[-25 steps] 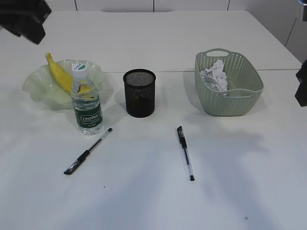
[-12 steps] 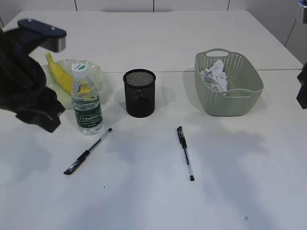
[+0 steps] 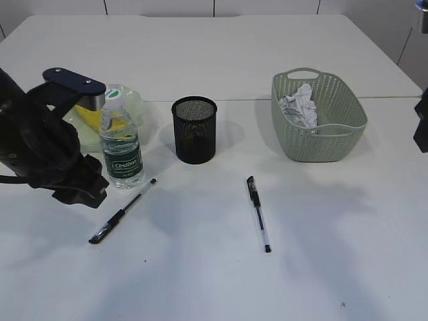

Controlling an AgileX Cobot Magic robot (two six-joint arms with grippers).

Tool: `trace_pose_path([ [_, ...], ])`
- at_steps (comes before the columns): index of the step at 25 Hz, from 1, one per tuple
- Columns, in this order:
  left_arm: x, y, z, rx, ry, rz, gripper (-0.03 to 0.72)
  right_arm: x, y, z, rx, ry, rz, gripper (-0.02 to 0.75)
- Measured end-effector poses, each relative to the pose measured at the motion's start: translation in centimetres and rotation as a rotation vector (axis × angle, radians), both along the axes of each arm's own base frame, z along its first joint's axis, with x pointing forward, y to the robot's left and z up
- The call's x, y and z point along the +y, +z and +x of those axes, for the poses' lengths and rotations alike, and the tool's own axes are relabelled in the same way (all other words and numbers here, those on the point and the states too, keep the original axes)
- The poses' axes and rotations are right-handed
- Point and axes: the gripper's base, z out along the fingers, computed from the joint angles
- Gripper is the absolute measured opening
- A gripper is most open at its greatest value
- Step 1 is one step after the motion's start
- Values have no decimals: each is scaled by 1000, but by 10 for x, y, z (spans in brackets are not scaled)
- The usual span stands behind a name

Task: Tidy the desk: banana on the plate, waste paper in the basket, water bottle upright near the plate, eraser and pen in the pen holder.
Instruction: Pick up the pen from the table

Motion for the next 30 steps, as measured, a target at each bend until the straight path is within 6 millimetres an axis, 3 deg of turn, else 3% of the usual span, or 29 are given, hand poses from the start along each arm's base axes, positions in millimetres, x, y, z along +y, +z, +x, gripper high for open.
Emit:
trace_pose_path([
  [15, -12, -70, 25, 101, -16, 79, 392, 0, -3, 2, 11, 0, -2, 496],
  [30, -15, -102, 36, 98, -49, 116, 384, 0, -3, 2, 11, 0, -2, 496],
])
